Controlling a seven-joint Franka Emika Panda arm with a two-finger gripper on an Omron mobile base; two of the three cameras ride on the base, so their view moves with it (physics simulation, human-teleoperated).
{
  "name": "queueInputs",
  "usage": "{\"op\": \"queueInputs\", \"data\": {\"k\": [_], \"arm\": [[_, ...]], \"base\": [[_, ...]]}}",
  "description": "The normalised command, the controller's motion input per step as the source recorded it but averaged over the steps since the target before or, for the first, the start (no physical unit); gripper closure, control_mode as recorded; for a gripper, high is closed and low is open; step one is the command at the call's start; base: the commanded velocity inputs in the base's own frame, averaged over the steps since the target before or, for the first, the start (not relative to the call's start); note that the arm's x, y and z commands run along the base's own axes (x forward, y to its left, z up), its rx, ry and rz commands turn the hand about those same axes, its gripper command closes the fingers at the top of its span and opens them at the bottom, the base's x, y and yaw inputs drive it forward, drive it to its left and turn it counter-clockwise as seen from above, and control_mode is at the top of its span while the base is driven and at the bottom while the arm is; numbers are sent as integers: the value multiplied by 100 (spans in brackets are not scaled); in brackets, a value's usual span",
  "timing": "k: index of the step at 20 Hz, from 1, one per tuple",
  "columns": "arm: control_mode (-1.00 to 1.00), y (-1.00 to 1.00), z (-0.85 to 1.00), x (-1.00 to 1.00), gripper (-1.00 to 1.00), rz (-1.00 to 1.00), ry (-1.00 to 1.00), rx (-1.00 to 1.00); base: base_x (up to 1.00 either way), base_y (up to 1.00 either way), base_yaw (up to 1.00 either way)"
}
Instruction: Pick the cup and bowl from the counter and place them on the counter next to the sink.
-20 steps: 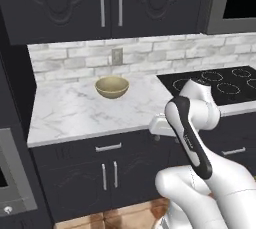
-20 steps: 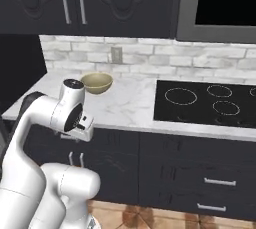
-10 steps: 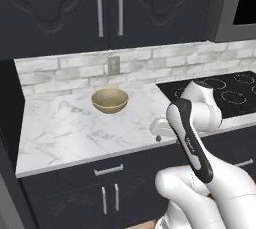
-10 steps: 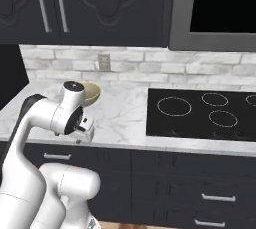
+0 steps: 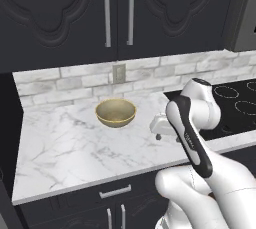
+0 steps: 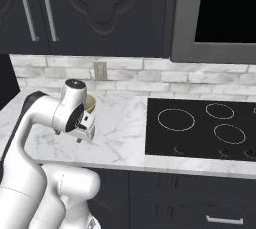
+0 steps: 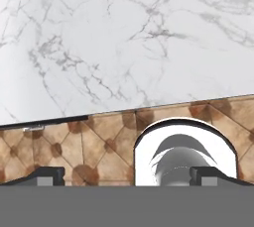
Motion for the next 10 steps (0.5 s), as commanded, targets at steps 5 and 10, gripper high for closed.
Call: {"op": "queueInputs", "data": {"k": [5, 10], "arm": [[100, 0, 0, 0, -100, 0, 0, 0], [100, 0, 0, 0, -100, 0, 0, 0]], "base": [[0, 0, 0], [0, 0, 0]]}}
